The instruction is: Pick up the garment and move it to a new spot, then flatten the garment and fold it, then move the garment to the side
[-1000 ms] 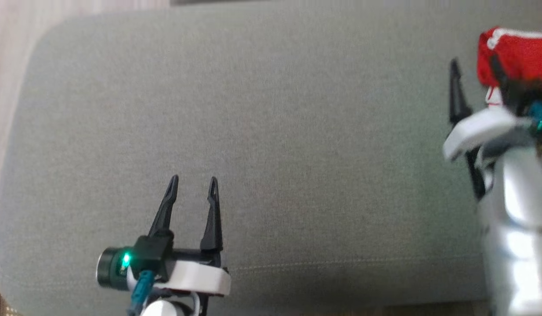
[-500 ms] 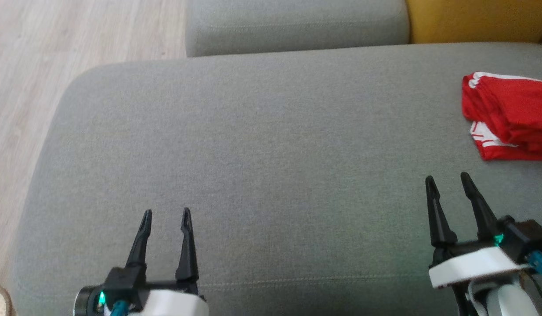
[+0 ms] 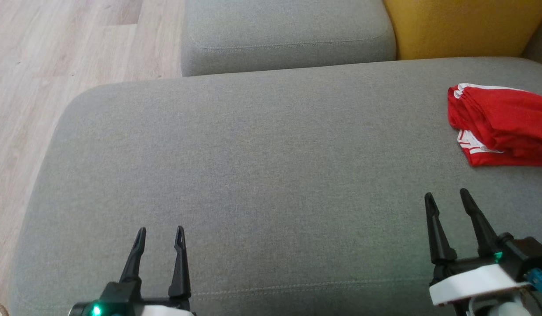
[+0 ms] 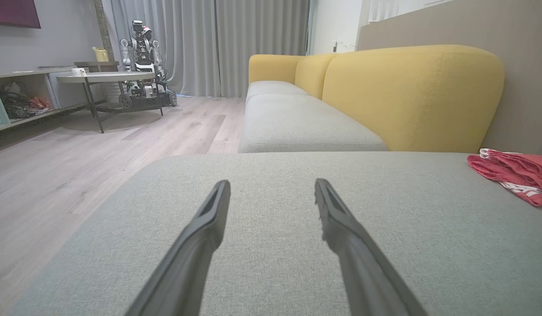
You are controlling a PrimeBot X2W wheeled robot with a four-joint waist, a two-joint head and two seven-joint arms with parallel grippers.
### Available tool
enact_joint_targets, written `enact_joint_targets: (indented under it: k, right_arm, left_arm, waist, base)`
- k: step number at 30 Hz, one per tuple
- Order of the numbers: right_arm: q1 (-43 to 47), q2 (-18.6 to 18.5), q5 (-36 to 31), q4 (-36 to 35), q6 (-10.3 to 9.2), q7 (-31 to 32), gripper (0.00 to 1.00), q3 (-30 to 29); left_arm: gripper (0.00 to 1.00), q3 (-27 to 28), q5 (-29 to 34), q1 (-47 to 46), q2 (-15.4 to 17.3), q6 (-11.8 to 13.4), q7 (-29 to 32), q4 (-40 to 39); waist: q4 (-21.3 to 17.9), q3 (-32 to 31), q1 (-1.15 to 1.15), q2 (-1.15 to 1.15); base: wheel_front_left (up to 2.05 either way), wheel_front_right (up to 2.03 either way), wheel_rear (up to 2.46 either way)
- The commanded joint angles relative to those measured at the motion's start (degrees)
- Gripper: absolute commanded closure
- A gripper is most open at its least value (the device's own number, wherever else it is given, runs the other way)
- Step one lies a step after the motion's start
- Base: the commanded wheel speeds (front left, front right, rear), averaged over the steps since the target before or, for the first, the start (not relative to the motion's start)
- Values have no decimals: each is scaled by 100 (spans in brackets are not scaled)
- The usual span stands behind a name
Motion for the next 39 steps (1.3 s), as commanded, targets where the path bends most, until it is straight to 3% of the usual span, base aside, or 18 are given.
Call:
enact_joint_targets:
  k: [1, 7, 8, 12, 39]
  right_arm:
    - [-113, -36, -32, -209, -2, -54, 0, 150]
    - [-87, -36, -22, -221, -2, -54, 0, 170]
    - [7, 9, 3, 23, 0, 0, 100, 25]
    - [125, 28, 18, 419, 0, 11, 100, 40]
    - [-144, -51, 1820, 563, 0, 373, 100, 62]
  left_arm:
    - [0, 203, 27, -209, -43, -36, -70, -147]
    - [0, 201, 66, -212, -43, -10, -70, -109]
    - [100, -5, 1, 3, 0, -41, 4, 84]
    - [100, -16, -25, 108, 0, -42, 16, 475]
    - [100, 277, -1945, -326, 95, -396, 334, 738]
  waist:
    - [2, 1, 0, 0]
    - [4, 13, 0, 0]
    - [4, 11, 0, 0]
    - [3, 13, 0, 0]
    - [6, 94, 0, 0]
  base:
    - [0, 0, 0]
    - [0, 0, 0]
    - [0, 0, 0]
    - [0, 0, 0]
    - [0, 0, 0]
